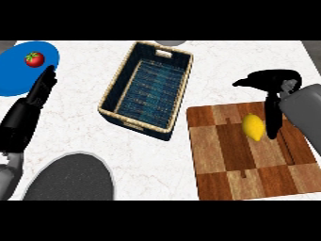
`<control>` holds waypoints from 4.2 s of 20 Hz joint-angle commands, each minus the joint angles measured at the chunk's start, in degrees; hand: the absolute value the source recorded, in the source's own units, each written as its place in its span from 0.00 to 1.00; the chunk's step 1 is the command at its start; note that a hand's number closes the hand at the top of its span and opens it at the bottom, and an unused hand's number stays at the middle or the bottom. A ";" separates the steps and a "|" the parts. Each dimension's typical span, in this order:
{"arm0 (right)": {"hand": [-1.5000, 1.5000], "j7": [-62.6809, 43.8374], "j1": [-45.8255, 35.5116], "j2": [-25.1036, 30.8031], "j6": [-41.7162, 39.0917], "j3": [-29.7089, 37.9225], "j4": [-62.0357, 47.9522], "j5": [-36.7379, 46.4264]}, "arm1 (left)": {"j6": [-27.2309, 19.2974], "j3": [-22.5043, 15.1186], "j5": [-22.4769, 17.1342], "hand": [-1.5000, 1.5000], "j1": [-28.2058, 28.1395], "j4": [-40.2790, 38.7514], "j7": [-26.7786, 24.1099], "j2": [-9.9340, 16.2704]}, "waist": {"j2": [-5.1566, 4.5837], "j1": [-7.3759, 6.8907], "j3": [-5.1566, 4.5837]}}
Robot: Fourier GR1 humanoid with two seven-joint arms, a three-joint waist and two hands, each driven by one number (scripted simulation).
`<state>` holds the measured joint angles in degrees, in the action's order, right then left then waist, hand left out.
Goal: Pick the lemon from the cutting board and place it in the basket
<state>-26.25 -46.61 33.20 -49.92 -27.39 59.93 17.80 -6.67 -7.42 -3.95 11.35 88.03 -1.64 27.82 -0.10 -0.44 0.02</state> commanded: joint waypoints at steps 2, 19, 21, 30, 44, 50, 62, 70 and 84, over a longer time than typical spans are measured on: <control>0.00 5.73 2.17 -0.68 1.72 0.86 -1.66 7.25 | 1.03 2.24 1.67 0.50 0.56 -0.03 0.72 -1.25 | 0.02 0.03 -0.01; 0.00 11.62 8.24 -4.35 4.24 9.33 -0.06 18.23 | 4.53 5.14 6.43 0.50 -1.95 3.72 2.79 -6.51 | 0.11 0.21 -0.01; 0.00 11.88 10.58 -5.16 4.26 8.91 0.97 19.90 | 7.60 8.14 5.04 0.50 -1.63 2.39 2.29 -4.46 | 0.12 0.27 -0.02; 0.00 11.84 12.73 -11.26 8.61 9.31 -3.33 26.61 | 8.97 9.28 7.28 0.50 1.53 -0.50 1.39 -7.04 | 0.02 0.15 -0.02; 1.00 20.23 13.89 -12.47 12.81 14.16 -9.90 32.30 | 10.41 10.32 9.97 0.50 -0.13 2.69 2.67 -10.42 | 0.06 0.07 0.00; 1.00 25.85 10.11 -12.21 14.92 13.31 -14.33 36.25 | 11.08 11.02 10.76 0.50 -1.31 2.59 1.43 -10.73 | 0.02 -0.13 0.00; 1.00 10.75 16.49 -8.66 38.20 23.17 -4.54 39.96 | 9.78 10.96 12.49 0.50 -1.07 1.27 1.22 -11.89 | 0.41 1.84 -0.05; 1.00 6.93 13.18 -11.89 48.67 31.47 12.23 34.81 | 10.73 12.06 11.70 0.50 -1.37 -0.07 -0.03 -11.35 | 0.54 1.97 -0.02; 1.00 -8.99 -11.38 -17.91 33.45 35.46 32.84 15.87 | 11.64 12.65 11.52 0.50 0.07 2.09 1.45 -10.78 | 0.36 0.21 -0.09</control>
<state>-29.18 -49.76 16.49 -12.33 8.11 91.25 37.00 5.29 5.54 6.87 10.66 89.87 -0.10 17.30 0.44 0.35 -0.05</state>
